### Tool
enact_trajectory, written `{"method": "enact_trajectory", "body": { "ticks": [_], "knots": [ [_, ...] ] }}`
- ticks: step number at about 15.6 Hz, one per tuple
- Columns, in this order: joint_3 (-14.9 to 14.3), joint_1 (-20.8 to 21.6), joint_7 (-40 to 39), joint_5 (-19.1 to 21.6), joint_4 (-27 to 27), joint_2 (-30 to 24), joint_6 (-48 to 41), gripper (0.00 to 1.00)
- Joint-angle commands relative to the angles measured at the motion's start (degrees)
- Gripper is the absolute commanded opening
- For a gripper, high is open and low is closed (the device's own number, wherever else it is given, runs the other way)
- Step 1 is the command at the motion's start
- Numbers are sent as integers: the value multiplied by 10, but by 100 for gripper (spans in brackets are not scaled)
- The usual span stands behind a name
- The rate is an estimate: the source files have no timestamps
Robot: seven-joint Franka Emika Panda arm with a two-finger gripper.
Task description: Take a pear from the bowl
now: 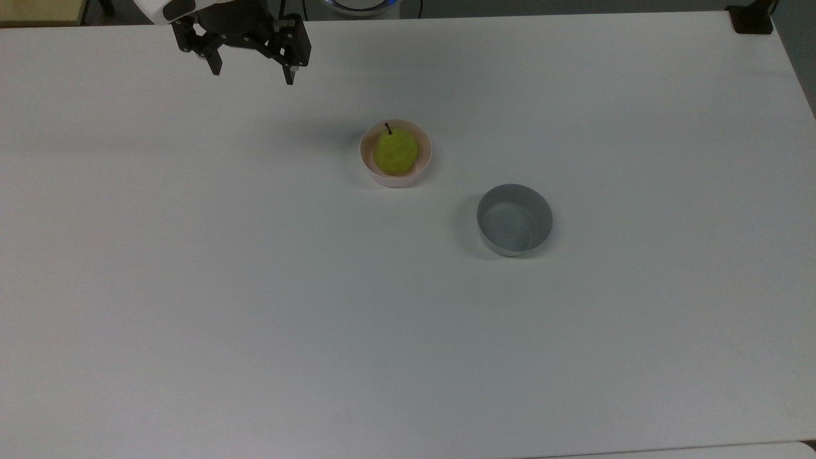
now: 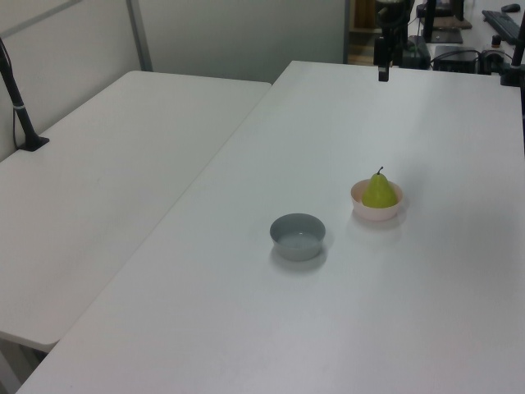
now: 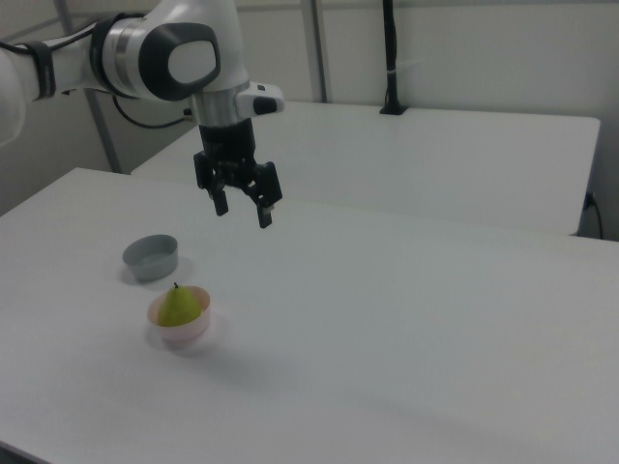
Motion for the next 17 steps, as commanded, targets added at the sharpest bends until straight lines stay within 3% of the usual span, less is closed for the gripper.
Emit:
{"method": "enact_trajectory", "body": {
  "ticks": [1, 11, 13, 17],
  "knots": [
    [-5, -1, 3, 4, 1, -15, -12, 100],
    [-12, 11, 3, 5, 1, -12, -10, 100],
    [-28, 42, 4, 9, 2, -11, -6, 100],
    [-30, 117, 4, 10, 2, -8, -8, 100]
  ]
}}
